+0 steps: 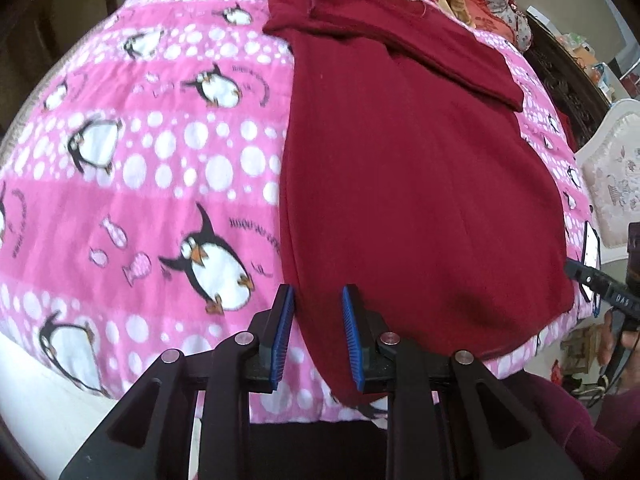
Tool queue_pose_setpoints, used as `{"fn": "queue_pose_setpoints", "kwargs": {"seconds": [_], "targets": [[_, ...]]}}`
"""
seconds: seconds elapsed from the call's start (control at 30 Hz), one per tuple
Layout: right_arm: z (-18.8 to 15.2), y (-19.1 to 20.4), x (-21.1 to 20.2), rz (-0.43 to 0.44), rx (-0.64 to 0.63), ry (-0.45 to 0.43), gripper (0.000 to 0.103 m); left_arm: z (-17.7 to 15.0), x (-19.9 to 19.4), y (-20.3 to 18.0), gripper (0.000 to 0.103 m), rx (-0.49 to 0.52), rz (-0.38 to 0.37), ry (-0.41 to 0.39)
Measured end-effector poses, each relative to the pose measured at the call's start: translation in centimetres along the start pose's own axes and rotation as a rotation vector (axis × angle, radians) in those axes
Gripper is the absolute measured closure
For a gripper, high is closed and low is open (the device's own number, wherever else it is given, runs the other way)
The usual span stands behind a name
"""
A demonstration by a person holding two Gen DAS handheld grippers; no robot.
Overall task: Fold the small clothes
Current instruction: 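Grasp the sweater hem with the left tool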
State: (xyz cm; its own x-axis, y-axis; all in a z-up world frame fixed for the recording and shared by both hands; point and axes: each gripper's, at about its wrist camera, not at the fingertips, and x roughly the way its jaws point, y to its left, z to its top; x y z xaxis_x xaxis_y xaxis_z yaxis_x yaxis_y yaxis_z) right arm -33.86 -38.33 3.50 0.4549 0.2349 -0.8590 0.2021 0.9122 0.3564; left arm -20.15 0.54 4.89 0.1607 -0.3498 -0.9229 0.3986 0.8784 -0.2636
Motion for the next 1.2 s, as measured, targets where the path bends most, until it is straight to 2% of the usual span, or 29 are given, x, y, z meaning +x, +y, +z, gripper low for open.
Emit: {"fn": "queue_pose_setpoints", "kwargs": {"seconds": [0.1,0.3,0.63,0.83,1.07,1.1,1.13,1.17,1.2], "targets": [[-1.0,0.1,0.3,0.012,-0.027,0.000,0.048,-0.2,0.4,0.2,0.099,-0.015,-0.007,0.007],[-0.9,0.1,0.2,0.055,-0.021,0.000,0.046,0.0,0.3,0.0,0.099,-0.005,0.007,0.012],[-0.8,0.8,0.6,0.090,-0.056,0.007,0.037,-0.1,0.4,0.3,0.099,-0.037,-0.092,0.043],[-0.8,0.4,0.7,0.121,-0.049,0.003,0.033,0.0,0.0,1.6,0.096,-0.113,-0.190,0.049],[-0.8,0.8,1.0,0.128,-0.074,-0.005,0.032,-0.2,0.8,0.8,0.094,-0.089,-0.187,0.060],[-0.9,1.0,1.0,0.116,-0.093,-0.006,0.042,-0.2,0.8,0.8,0.094,-0.087,-0.187,0.059],[-1.0,1.5,0.9,0.110,-0.121,-0.009,0.063,-0.1,0.6,0.7,0.095,-0.074,-0.181,0.061],[-1.1,1.8,0.7,0.109,-0.138,-0.016,0.076,0.0,0.5,0.5,0.103,-0.063,-0.182,0.060],[-1.0,1.9,0.6,0.117,-0.143,-0.019,0.089,0.2,0.2,0.4,0.103,-0.049,-0.183,0.058]]}}
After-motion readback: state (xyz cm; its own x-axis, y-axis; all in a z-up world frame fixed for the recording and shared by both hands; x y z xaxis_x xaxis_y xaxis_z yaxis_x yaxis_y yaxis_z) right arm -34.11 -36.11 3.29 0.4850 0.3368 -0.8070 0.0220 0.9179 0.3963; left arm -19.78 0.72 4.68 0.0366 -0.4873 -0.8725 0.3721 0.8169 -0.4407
